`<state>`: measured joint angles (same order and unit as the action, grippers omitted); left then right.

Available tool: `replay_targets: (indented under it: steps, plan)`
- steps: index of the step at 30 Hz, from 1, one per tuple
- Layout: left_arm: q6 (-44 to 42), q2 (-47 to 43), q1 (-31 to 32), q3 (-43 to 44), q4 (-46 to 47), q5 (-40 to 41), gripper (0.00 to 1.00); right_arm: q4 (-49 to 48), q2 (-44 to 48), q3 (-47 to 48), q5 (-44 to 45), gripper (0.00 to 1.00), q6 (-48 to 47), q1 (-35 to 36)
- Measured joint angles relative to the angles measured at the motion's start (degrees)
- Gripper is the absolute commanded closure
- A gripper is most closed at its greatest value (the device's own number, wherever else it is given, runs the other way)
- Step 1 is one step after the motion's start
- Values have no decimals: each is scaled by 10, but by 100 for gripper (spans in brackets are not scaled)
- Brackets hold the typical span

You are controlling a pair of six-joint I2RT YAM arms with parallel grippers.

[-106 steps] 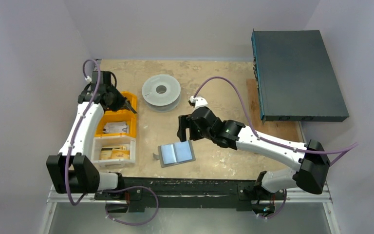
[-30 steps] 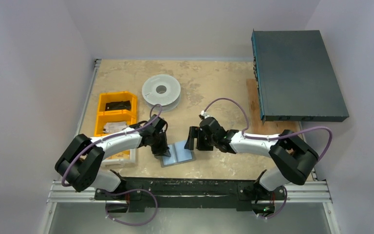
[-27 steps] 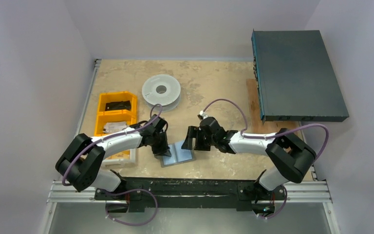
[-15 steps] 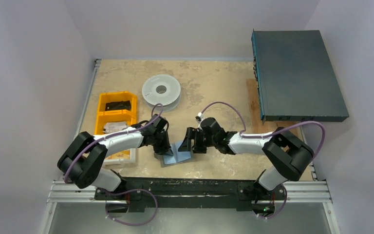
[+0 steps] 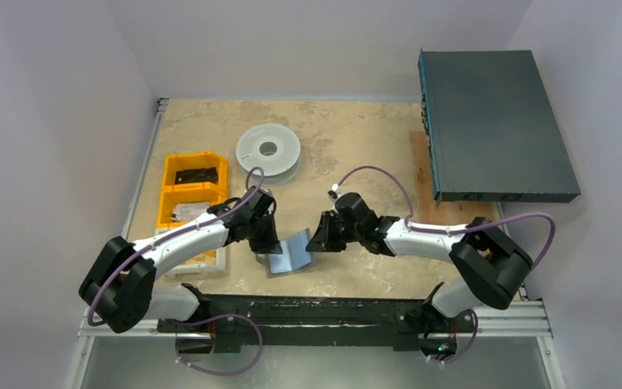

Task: Take the credit cards out of the card holder
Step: Close the card holder at the center of the board.

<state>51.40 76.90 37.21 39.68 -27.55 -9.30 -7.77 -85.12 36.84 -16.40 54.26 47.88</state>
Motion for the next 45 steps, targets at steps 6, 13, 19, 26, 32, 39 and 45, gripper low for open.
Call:
replay_targets:
  steps: [6, 13, 19, 26, 32, 39, 45]
  plan:
    - [-14, -56, 0, 7, -56, 46, 98, 30, 0, 21, 16, 98, -8, 0]
    - [-15, -60, 0, -9, -78, 76, 100, 79, 4, 36, 43, 98, -27, 1]
    - [-14, 7, 1, -12, -55, 78, 100, 125, 31, 46, 69, 98, -44, 1]
    - [-10, 30, 5, -13, -13, 67, 100, 136, 35, 55, 73, 87, -54, 2]
    - [-5, 51, 12, -5, 21, 43, 100, 132, 24, 81, 73, 81, -54, 20]
    - [5, 66, 23, -4, 55, 20, 100, 106, -33, 106, 63, 79, -51, 36]
    - [5, 63, 24, -4, 55, 19, 100, 74, -83, 110, 47, 75, -42, 36]
